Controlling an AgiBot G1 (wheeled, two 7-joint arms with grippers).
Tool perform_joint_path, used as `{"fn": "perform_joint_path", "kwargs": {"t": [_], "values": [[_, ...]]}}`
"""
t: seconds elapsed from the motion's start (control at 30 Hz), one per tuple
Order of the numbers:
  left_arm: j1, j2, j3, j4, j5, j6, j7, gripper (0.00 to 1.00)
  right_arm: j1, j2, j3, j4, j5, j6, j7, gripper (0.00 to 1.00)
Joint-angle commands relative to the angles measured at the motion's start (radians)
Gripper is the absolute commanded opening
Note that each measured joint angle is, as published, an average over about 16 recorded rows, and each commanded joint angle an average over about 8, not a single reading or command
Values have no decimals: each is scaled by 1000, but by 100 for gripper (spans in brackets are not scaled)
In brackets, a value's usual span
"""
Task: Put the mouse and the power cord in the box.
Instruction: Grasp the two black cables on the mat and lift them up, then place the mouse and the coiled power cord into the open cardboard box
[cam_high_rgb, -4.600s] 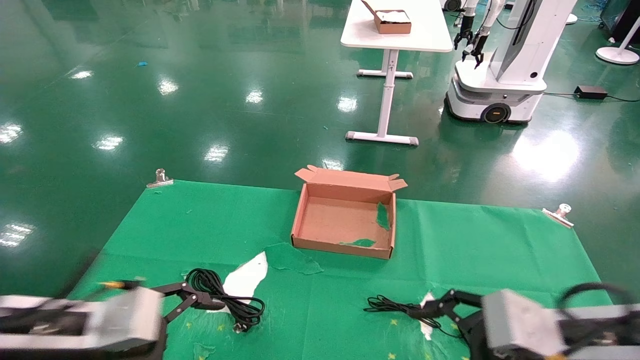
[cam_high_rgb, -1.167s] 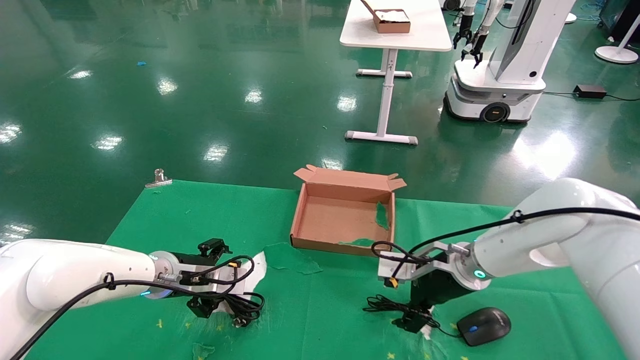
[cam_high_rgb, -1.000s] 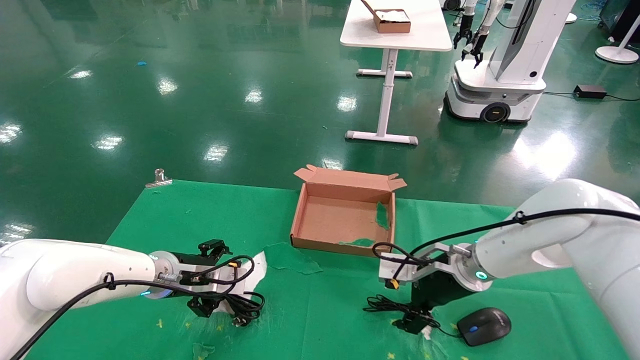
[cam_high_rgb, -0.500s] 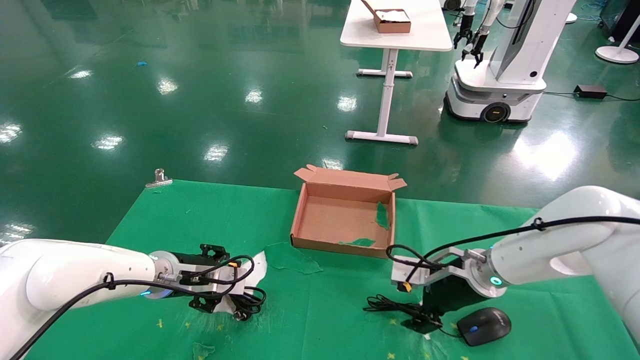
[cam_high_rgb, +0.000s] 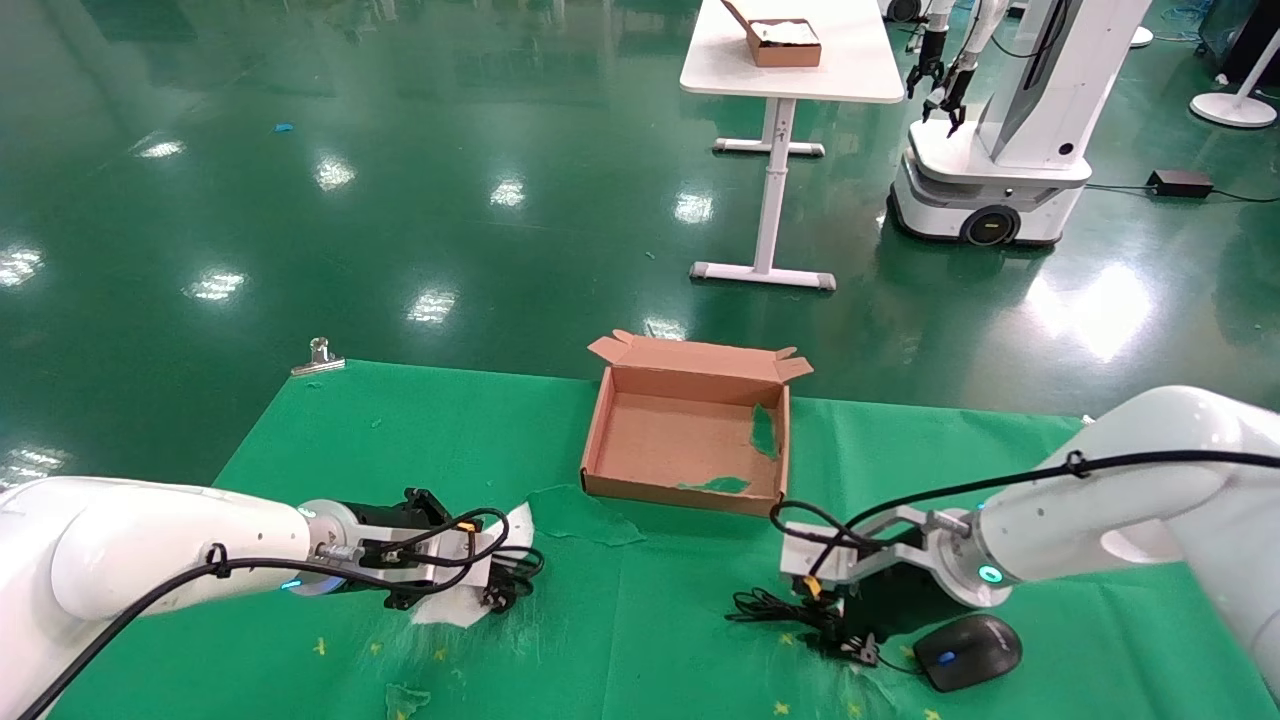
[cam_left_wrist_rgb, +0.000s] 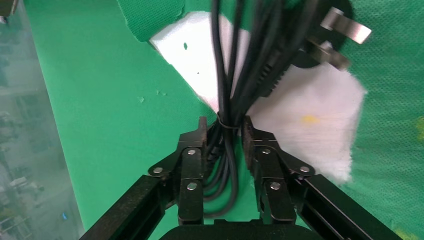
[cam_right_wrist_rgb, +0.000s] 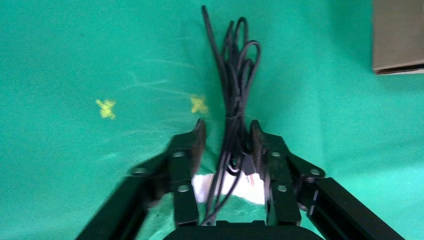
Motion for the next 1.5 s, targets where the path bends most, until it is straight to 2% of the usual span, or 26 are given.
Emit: {"fn": "perform_joint_path", "kwargs": {"t": [0.03, 0.3, 0.6, 0.7, 0.87, 0.97, 1.1, 1.13, 1.37, 1.4, 1.5], "values": [[0, 0, 0, 0, 0, 0, 0, 0, -2, 5, -1, 15, -2, 1, 3, 0], [-29, -2, -13, 5, -25, 35, -13, 0, -25, 121, 39, 201, 50, -65, 101, 0], [-172, 21, -90, 7, -168, 111, -16, 0, -76, 293, 98, 501, 97, -106, 306, 0], [-206, 68, -108, 42, -195, 70, 6, 0, -83, 354, 122, 596, 102, -107, 375, 0], [-221, 177, -108, 136, -218, -73, 100, 0, -70, 451, 163, 722, 103, -108, 470, 0], [-208, 219, -77, 167, -256, -159, 174, 0, -52, 501, 186, 779, 104, -116, 512, 0], [-180, 234, 5, 159, -337, -246, 255, 0, -26, 551, 209, 841, 112, -136, 551, 0], [-176, 235, 30, 156, -359, -265, 270, 6, -20, 560, 214, 854, 115, -142, 557, 0], [-183, 234, 180, 166, -493, -353, 308, 93, 0, 587, 227, 891, 137, -174, 575, 0], [-187, 234, 197, 170, -508, -360, 310, 100, 0, 587, 227, 891, 139, -174, 576, 0], [-198, 234, 243, 181, -553, -380, 313, 100, -1, 580, 228, 891, 141, -168, 578, 0]]}}
